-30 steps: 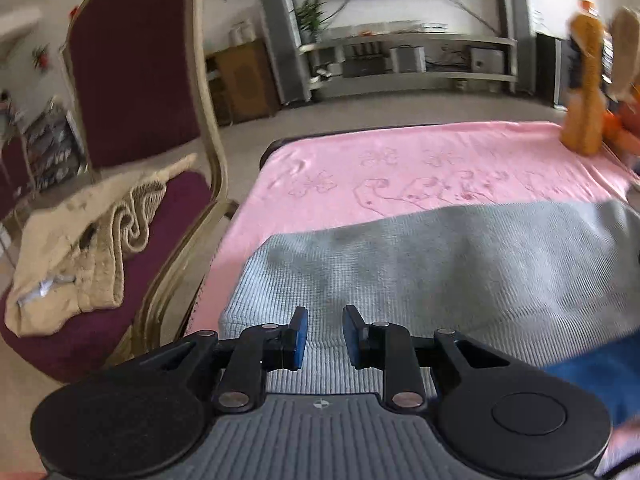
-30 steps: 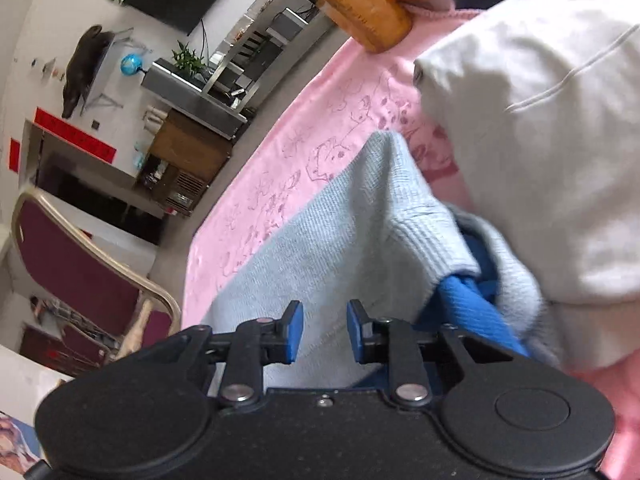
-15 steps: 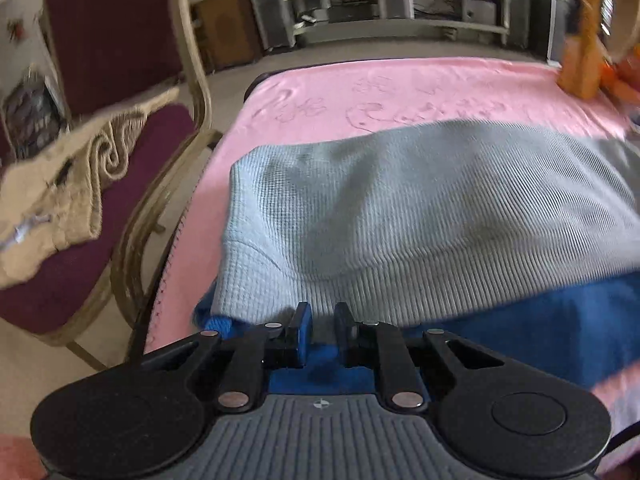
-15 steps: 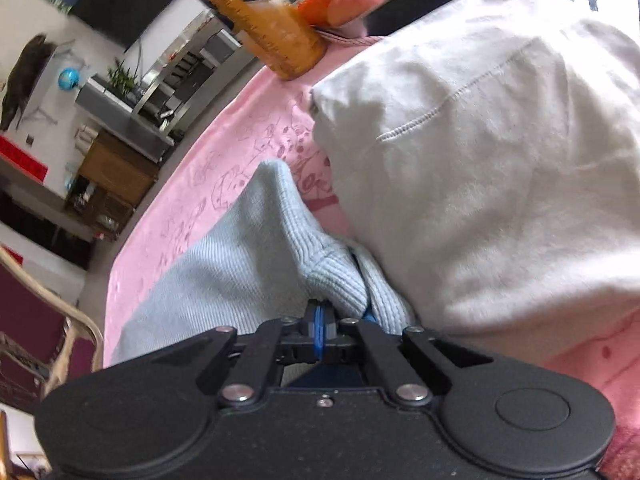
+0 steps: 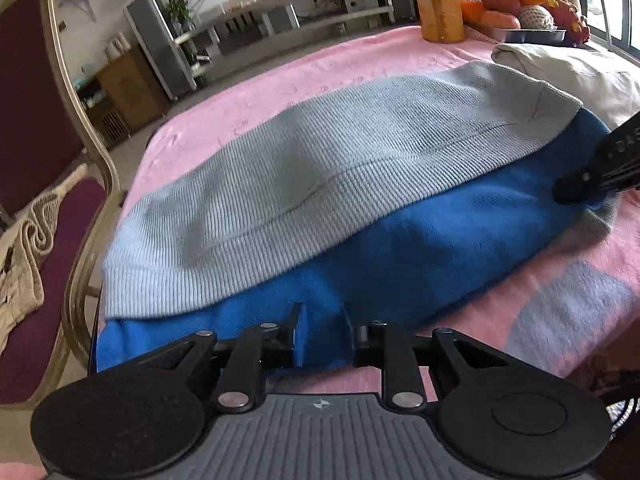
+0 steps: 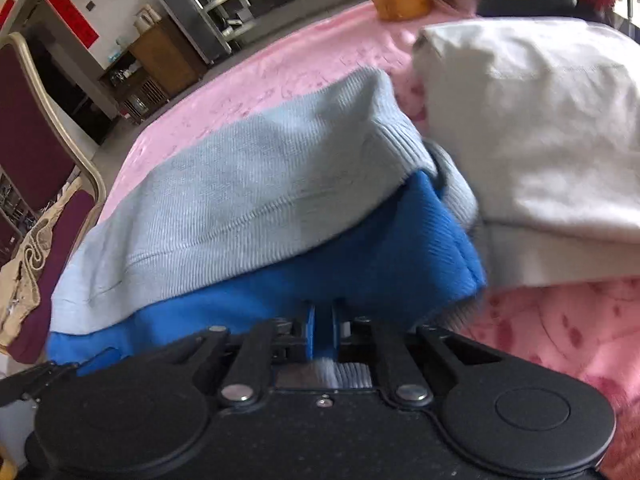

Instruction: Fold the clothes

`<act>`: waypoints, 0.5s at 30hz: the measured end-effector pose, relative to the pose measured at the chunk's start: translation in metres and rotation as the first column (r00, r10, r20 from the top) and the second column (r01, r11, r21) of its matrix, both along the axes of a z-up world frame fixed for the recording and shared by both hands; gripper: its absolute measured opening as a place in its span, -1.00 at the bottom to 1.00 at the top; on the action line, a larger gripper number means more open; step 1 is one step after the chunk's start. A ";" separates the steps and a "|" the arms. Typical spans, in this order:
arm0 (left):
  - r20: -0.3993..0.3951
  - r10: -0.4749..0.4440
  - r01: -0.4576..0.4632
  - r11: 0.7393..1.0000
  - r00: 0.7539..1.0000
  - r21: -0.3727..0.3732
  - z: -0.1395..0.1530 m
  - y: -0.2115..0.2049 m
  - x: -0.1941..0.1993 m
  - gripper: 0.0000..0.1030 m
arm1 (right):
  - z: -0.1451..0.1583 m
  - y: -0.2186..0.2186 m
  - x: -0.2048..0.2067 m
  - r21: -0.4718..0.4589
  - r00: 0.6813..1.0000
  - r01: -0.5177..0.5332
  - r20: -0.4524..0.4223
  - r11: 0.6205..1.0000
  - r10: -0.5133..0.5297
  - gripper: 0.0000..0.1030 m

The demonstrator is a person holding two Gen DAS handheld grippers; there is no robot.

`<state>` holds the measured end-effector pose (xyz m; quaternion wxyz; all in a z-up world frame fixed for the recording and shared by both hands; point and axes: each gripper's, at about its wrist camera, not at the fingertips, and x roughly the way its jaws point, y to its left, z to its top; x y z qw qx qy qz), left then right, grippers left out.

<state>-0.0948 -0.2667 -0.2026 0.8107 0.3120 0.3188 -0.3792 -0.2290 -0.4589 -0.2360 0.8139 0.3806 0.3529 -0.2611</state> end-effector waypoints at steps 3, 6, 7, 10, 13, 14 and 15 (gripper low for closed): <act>-0.034 0.028 -0.028 0.999 0.999 -0.023 0.006 0.008 0.005 -0.52 | 0.000 0.001 -0.023 0.064 0.999 0.041 0.033 0.997 -0.043 -0.77; -0.019 0.068 -0.069 0.994 0.998 -0.083 0.017 0.015 0.009 -0.51 | 0.002 -0.003 -0.054 0.095 0.982 0.127 0.126 0.987 -0.139 -0.51; -0.017 0.080 -0.082 0.992 0.997 -0.099 0.019 0.016 0.010 -0.51 | 0.003 -0.005 -0.065 0.099 0.971 0.164 0.162 0.982 -0.178 -0.40; -0.022 0.103 -0.104 0.987 0.994 -0.119 0.021 0.013 0.012 -0.51 | 0.005 -0.014 -0.095 0.126 0.921 0.268 0.256 0.955 -0.292 -0.18; -0.025 0.105 -0.107 0.989 0.994 -0.105 0.018 0.010 0.011 -0.51 | -0.006 -0.021 -0.102 0.209 0.898 0.311 0.256 0.927 -0.359 -0.06; -0.025 0.108 -0.110 0.989 0.994 -0.099 0.017 0.010 0.011 -0.51 | -0.010 -0.023 -0.100 0.225 0.897 0.312 0.251 0.923 -0.364 -0.03; -0.027 0.112 -0.114 0.989 0.993 -0.095 0.017 0.010 0.012 -0.51 | -0.013 -0.024 -0.098 0.241 0.896 0.312 0.247 0.919 -0.369 0.02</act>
